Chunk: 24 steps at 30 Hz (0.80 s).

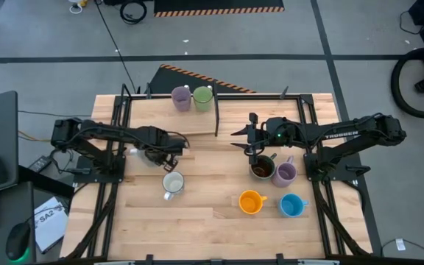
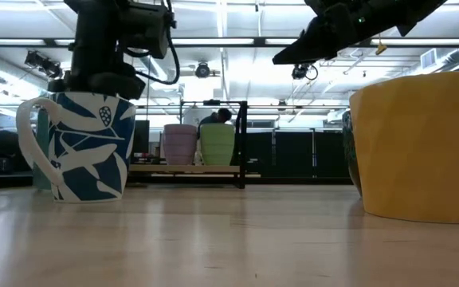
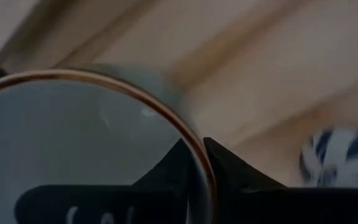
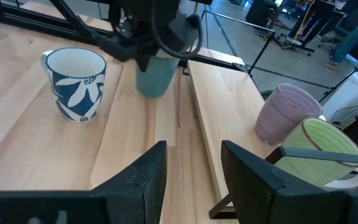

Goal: Place coffee mugs
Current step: Put the light blue mug on the shelf

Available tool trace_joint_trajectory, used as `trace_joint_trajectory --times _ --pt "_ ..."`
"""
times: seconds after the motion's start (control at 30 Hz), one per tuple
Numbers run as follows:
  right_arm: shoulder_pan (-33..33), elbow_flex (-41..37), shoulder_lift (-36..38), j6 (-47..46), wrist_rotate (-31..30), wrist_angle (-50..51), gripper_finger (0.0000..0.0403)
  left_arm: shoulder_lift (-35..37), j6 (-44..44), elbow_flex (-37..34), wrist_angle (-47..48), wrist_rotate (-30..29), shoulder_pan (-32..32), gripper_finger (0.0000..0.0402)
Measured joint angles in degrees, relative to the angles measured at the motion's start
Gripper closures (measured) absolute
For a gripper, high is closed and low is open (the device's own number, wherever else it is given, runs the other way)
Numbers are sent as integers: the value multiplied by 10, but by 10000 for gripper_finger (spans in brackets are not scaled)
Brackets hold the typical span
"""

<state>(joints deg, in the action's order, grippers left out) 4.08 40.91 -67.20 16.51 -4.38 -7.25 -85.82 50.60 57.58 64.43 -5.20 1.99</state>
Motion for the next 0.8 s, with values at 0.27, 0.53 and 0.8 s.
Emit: trace_joint_trajectory --times 0.27,0.53,0.8 --pt "0 0 0 -2 0 0 245 0 -185 1 34 44 -50 363" --pt "0 0 0 -3 0 -7 245 -1 -304 21 83 53 -87 362" --pt "0 0 0 -3 0 -8 245 0 -476 71 162 -26 -104 362"
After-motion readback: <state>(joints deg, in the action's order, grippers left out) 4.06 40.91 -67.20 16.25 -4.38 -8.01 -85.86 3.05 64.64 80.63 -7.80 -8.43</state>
